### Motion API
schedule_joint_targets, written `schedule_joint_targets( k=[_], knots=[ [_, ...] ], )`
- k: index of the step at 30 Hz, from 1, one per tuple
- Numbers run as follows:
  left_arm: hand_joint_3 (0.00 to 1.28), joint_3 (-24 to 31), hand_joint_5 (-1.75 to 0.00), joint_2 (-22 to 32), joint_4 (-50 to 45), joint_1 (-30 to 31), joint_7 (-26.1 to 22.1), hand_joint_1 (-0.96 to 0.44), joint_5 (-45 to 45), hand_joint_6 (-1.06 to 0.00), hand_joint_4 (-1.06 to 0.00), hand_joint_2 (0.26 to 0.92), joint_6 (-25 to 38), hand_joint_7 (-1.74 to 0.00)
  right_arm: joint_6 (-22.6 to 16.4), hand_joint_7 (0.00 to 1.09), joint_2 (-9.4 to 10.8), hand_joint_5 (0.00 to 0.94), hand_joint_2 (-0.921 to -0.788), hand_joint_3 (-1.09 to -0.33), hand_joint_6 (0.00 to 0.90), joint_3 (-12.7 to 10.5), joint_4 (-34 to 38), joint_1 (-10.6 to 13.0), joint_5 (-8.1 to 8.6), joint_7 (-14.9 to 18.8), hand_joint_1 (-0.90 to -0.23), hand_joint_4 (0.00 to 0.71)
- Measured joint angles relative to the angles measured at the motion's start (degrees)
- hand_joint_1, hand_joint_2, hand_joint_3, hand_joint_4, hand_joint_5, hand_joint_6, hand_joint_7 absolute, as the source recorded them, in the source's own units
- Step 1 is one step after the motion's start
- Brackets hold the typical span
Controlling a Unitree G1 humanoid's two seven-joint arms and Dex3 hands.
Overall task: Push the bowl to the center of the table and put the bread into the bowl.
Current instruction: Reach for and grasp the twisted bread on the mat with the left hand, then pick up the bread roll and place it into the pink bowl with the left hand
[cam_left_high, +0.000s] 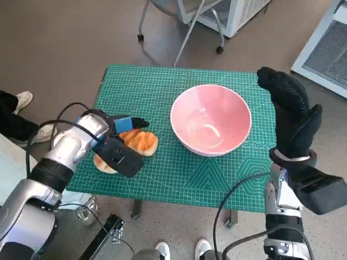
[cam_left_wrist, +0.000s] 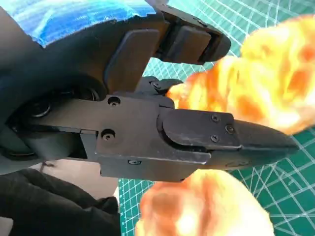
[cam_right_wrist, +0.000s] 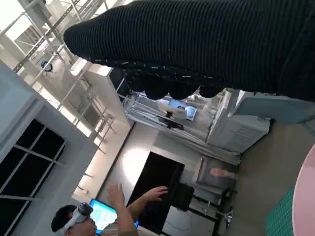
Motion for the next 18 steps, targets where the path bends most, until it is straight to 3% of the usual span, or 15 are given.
schedule_joint_targets(
  k=[3, 5, 8, 13, 14, 16, 18],
  knots=[
    [0.02, -0.71, -0.03, -0.61, 1.81, -0.01, 2.64, -0.21, 0.53, -0.34, -0.26, 0.744, -0.03, -0.02, 0.01, 0.73, 0.0, 0.004, -0.921, -0.767, 0.067, 0.0, -0.14, 0.01, -0.02, -0.01, -0.59, 0.352],
    [0.05, -1.43, -0.04, -0.91, 2.98, -0.02, 4.63, -0.06, 1.26, -0.36, -0.31, 0.805, -0.17, -0.03, 0.01, 0.73, 0.0, 0.004, -0.921, -0.768, 0.067, 0.0, -0.3, 0.03, -0.03, -0.01, -0.588, 0.352],
    [0.2, -2.75, -0.05, -1.29, 4.61, -0.04, 8.53, 0.12, 2.46, -0.42, -0.41, 0.883, -0.59, -0.04, 0.0, 0.73, -0.01, 0.004, -0.921, -0.769, 0.066, 0.0, -0.55, 0.07, -0.04, -0.01, -0.587, 0.352],
    [0.28, -4.63, -0.1, -1.55, 8.0, -0.47, 17.05, 0.14, 4.26, -0.59, -0.58, 0.915, -2.59, -0.11, 0.01, 0.74, -0.03, 0.004, -0.921, -0.769, 0.064, -0.01, -0.63, 0.13, 0.03, 0.0, -0.588, 0.353],
    [0.27, -4.92, -0.54, -1.54, 8.64, -0.57, 18.76, 0.09, 4.44, -0.57, -0.51, 0.917, -3.06, -0.58, 0.02, 0.74, -0.05, 0.004, -0.921, -0.769, 0.064, -0.02, -0.63, 0.15, 0.09, 0.0, -0.588, 0.353],
    [0.25, -5.53, -0.88, -1.53, 9.94, -0.82, 22.19, 0.05, 4.71, -0.55, -0.48, 0.919, -4.05, -1.0, 0.06, 0.74, -0.09, 0.004, -0.921, -0.769, 0.064, -0.05, -0.66, 0.17, 0.17, 0.0, -0.588, 0.353],
    [0.21, -6.23, -1.01, -1.46, 11.0, -1.05, 25.67, 0.02, 5.28, -0.56, -0.5, 0.92, -4.71, -1.21, 0.19, 0.74, -0.1, 0.004, -0.921, -0.769, 0.063, -0.07, -0.76, 0.19, 0.2, 0.0, -0.588, 0.354]
  ],
)
